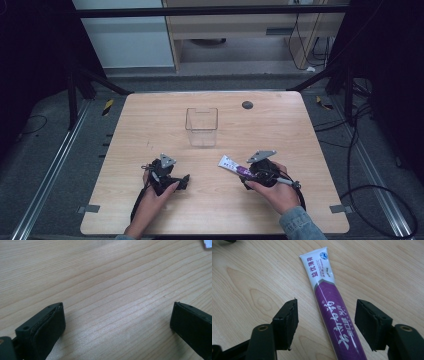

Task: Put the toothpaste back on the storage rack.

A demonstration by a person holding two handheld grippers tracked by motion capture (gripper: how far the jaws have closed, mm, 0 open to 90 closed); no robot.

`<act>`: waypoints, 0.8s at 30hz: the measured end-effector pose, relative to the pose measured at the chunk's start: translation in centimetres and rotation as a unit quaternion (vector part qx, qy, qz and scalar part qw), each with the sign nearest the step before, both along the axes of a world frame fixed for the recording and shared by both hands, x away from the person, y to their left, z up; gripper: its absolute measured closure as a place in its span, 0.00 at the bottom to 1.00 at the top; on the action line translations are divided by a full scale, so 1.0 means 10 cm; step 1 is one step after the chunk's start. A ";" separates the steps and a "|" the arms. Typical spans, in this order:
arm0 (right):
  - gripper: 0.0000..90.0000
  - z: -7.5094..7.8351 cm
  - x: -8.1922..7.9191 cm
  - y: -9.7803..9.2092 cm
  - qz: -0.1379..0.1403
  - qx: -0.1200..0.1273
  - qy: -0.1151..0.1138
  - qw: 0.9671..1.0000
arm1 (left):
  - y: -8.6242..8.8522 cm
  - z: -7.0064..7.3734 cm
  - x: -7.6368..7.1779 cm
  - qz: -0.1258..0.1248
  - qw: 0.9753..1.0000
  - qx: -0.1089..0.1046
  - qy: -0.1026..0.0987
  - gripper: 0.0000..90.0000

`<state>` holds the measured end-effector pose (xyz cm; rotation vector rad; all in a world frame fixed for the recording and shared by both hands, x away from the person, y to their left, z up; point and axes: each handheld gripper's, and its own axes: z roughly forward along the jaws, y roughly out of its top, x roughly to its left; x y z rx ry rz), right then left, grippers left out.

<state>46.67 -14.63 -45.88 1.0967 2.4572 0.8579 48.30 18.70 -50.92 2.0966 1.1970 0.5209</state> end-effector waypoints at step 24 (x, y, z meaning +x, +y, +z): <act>0.54 0.12 0.23 0.18 0.067 -0.043 0.035 0.996 | 0.00 0.00 0.00 0.000 1.000 0.000 0.000 0.00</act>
